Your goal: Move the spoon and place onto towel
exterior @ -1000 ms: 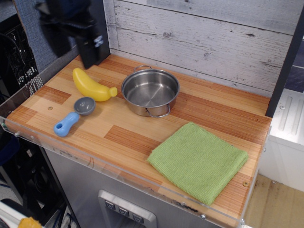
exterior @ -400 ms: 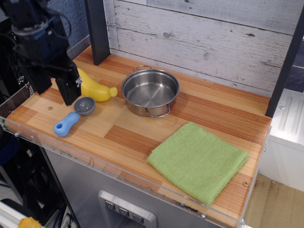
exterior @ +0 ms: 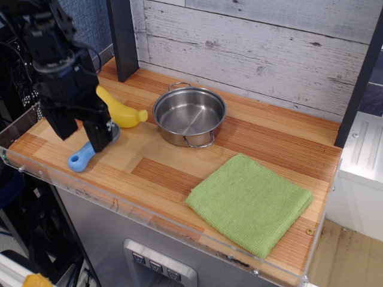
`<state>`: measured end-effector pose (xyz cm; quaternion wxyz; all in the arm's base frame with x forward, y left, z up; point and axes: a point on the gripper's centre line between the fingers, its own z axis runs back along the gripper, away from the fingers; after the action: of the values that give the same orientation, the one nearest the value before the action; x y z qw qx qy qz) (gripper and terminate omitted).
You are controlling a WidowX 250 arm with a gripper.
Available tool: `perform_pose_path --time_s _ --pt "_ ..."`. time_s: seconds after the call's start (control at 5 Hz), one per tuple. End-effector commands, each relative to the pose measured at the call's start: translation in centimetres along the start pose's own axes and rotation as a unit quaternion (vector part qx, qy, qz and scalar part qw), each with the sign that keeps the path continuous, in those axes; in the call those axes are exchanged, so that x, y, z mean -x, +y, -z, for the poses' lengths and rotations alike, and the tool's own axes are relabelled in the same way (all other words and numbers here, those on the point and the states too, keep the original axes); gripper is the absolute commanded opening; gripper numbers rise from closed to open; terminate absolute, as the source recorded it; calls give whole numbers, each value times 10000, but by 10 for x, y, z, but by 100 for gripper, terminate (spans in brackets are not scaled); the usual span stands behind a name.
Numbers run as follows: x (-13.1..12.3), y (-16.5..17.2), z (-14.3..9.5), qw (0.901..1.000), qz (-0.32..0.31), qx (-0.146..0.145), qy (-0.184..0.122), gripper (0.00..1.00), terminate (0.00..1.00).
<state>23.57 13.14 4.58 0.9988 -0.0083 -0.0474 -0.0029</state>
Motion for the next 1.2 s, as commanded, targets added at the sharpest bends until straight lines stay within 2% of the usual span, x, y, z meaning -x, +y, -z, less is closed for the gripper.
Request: perform_pose_path --time_s 0.0,0.6,0.8,1.0 --pt "-3 -4 9 9999 71 -90 -50 100 0" --pt "-5 3 30 9994 5 -315 147 100 0" --pt "-4 2 32 9992 -6 -328 215 0 0" --pt "-6 -2 29 9993 15 -311 206 0 0"
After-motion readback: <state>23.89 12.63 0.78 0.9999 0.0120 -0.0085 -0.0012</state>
